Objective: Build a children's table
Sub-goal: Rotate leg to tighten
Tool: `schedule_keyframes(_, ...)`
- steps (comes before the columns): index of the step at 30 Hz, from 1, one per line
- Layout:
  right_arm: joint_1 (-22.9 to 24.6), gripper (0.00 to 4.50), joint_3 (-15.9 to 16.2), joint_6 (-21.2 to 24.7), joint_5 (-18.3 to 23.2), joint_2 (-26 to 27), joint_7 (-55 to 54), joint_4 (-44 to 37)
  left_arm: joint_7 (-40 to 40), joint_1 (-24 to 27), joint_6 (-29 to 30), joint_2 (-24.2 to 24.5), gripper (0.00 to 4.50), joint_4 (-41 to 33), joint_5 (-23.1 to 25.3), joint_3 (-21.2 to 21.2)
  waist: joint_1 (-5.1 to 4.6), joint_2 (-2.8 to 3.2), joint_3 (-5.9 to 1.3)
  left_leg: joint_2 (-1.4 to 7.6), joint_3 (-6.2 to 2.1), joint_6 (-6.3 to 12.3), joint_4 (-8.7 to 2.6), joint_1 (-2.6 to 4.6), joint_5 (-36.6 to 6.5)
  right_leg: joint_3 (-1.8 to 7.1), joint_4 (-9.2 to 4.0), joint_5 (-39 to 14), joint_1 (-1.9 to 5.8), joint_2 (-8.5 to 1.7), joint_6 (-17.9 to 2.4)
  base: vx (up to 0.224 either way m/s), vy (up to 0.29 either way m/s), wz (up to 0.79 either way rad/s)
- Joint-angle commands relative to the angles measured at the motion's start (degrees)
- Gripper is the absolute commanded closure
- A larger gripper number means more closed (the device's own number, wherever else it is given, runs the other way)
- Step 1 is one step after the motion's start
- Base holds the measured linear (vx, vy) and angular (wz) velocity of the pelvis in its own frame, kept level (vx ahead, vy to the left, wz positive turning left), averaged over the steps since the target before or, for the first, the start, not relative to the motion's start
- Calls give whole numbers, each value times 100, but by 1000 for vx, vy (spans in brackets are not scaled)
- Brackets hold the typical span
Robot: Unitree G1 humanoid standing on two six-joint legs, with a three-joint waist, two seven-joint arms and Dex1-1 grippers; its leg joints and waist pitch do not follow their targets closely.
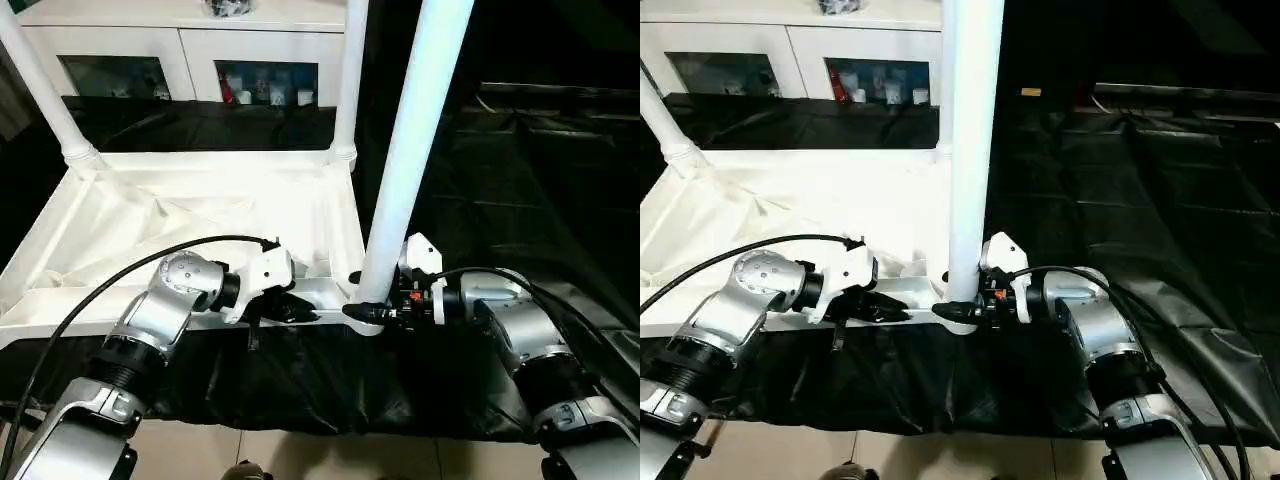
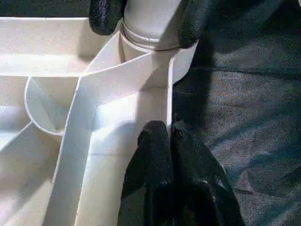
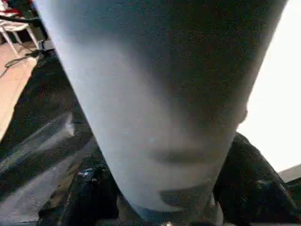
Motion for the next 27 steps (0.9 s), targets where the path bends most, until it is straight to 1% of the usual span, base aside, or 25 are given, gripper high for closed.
schedule_keyframes(1, 202, 209, 577, 154, -6, 444, 83, -138, 364, -69, 45, -254, 450, -24, 25, -80, -17, 36, -326, 147, 4, 347, -356, 3, -1060, 266, -336, -878, 297, -294, -1370, 0, 0, 0)
schedule_keyframes(2, 218, 209, 451, 208, 1, 516, -169, -121, 436, -66, 88, -298, 450, -15, 36, -58, -36, 28, -312, 139, 8, 319, -364, -6, -1114, 266, -351, -910, 302, -292, -1364, 0, 0, 0)
schedule_keyframes(3, 227, 217, 384, 218, -20, 557, -361, -101, 513, -72, 116, -334, 450, -8, 52, -44, -39, 27, -308, 138, 9, 304, -371, -1, -1162, 267, -362, -989, 297, -291, -1350, 0, 0, 0)
schedule_keyframes(4, 231, 218, 357, 218, -35, 575, -451, -91, 552, -76, 128, -350, 450, -4, 61, -38, -54, 36, -288, 139, 5, 247, -392, 4, -1318, 266, -396, -1293, 288, -302, -1287, 0, 0, 0)
schedule_keyframes(5, 248, 219, 241, 213, -47, 671, -774, -48, 721, -105, 184, -415, 450, 35, 97, -9, -67, 36, -266, 142, 0, 180, -412, 25, -1517, 269, -445, -1682, 267, -314, -1188, 0, 0, 0)
schedule_keyframes(6, 260, 219, 162, 207, -54, 737, -995, -18, 839, -125, 221, -459, 450, 63, 121, 9, -71, 34, -261, 136, -9, 148, -417, 34, -1618, 265, -465, -1899, 266, -320, -1132, 0, 0, 0)
schedule_keyframes(7, 256, 221, 31, 258, -98, 857, -1441, 64, 1080, -164, 290, -544, 450, 116, 178, 36, -85, 22, -267, 130, -22, 101, -425, 47, -1701, 267, -498, -2206, 264, -329, -1013, 0, 0, 0)
schedule_keyframes(8, 225, 235, -215, 288, -140, 1098, -2219, 240, 1489, -246, 370, -739, 450, 224, 241, 88, -119, 25, -245, 133, -26, 25, -441, 56, -1746, 277, -518, -2391, 225, -323, -936, 0, 0, 0)
schedule_keyframes(9, 213, 235, -314, 281, -148, 1201, -2524, 302, 1650, -277, 413, -825, 450, 264, 256, 106, -130, 28, -245, 127, -28, -7, -441, 74, -1798, 277, -542, -2505, 212, -327, -901, 0, 0, 0)
schedule_keyframes(10, 169, 239, -454, 328, -133, 1333, -2924, 402, 1868, -318, 464, -944, 450, 322, 289, 120, -150, -4, -261, 121, -35, -26, -438, 82, -1805, 278, -553, -2587, 214, -335, -845, 0, 0, 0)
schedule_keyframes(11, 168, 241, -456, 328, -133, 1335, -2930, 403, 1871, -319, 464, -946, 450, 323, 290, 121, -157, 3, -255, 119, -39, -32, -441, 77, -1781, 280, -553, -2578, 206, -329, -824, 0, 0, 0)
schedule_keyframes(12, 80, 243, -680, 312, -117, 1561, -3618, 575, 2238, -397, 545, -1175, 450, 428, 359, 131, -187, -108, -265, 109, -32, 20, -440, 54, -1755, 268, -565, -2599, 225, -316, -781, 0, 0, 0)
schedule_keyframes(13, 3, 244, -822, 262, -108, 1715, -4087, 719, 2539, -457, 624, -1366, 450, 492, 399, 159, -186, -93, -257, 114, -41, -10, -451, 46, -1683, 275, -554, -2688, 207, -330, -738, 0, 0, 0)
schedule_keyframes(14, -112, 244, -961, 136, -171, 1908, -4763, 944, 2931, -535, 739, -1640, 450, 557, 438, 205, -172, -87, -288, 116, -45, -14, -438, 56, -1594, 277, -553, -2594, 215, -344, -735, 0, 0, 0)
schedule_keyframes(15, -112, 245, -961, 136, -171, 1908, -4763, 944, 2931, -535, 739, -1640, 450, 557, 438, 205, -179, -71, -287, 124, -40, -26, -439, 45, -1523, 289, -539, -2445, 201, -343, -766, 0, 0, 0)
schedule_keyframes(16, -205, 245, -994, 14, -201, 2014, -5037, 1123, 3120, -574, 795, -1809, 450, 571, 434, 233, -181, -97, -297, 117, -41, -5, -439, 21, -1462, 277, -516, -2180, 231, -319, -799, 0, 0, 0)
schedule_keyframes(17, -305, 245, -1004, -82, -217, 2100, -5208, 1281, 3249, -605, 796, -1939, 450, 579, 450, 224, -186, -105, -304, 120, -34, 3, -436, 6, -1409, 284, -492, -2035, 237, -321, -825, 0, 0, 0)
schedule_keyframes(18, -370, 245, -1018, -142, -233, 2165, -5327, 1380, 3343, -625, 794, -2032, 450, 587, 473, 220, -176, -120, -313, 104, -23, 36, -420, 17, -1351, 281, -485, -1877, 237, -308, -853, 0, 0, 0)
schedule_keyframes(19, -450, 245, -1006, -190, -284, 2198, -5457, 1471, 3342, -627, 765, -2078, 450, 577, 501, 179, -171, -121, -324, 100, -14, 66, -407, 17, -1285, 293, -466, -1741, 236, -310, -887, 0, 0, 0)
schedule_keyframes(20, -554, 245, -1027, -238, -402, 2246, -5636, 1572, 3283, -617, 679, -2091, 450, 573, 564, 101, -178, -151, -332, 92, -4, 160, -398, -20, -1110, 293, -437, -1443, 262, -296, -944, 0, 0, 0)
schedule_keyframes(21, -597, 245, -1020, -256, -424, 2245, -5608, 1607, 3164, -591, 591, -2043, 450, 551, 594, 31, -164, -136, -333, 89, -10, 179, -393, -24, -1065, 292, -422, -1415, 269, -304, -951, 0, 0, 0)
schedule_keyframes(23, -652, 245, -1026, -294, -446, 2259, -5610, 1678, 3077, -572, 501, -1998, 450, 551, 628, -41, -164, -128, -342, 88, -4, 240, -381, -32, -965, 296, -412, -1275, 281, -302, -969, 0, 0, 0)
schedule_keyframes(24, -650, 212, -1069, -316, -360, 2258, -5453, 1638, 2989, -541, 462, -1924, 450, 521, 639, -63, -160, -118, -352, 91, 2, 264, -372, -25, -912, 301, -396, -1133, 282, -297, -1004, 0, 0, 0)
schedule_keyframes(26, -650, 212, -1121, -333, -274, 2254, -5274, 1614, 2891, -505, 419, -1848, 450, 486, 630, -79, -159, -115, -350, 97, 4, 292, -377, -22, -924, 301, -388, -1043, 287, -299, -1056, 0, 0, 0)
schedule_keyframes(27, -593, 177, -1020, -403, -258, 2124, -4776, 1504, 2626, -415, 351, -1643, 450, 378, 590, -98, -157, -115, -353, 101, 7, 307, -375, -15, -985, 303, -387, -1042, 291, -302, -1078, 0, 0, 0)
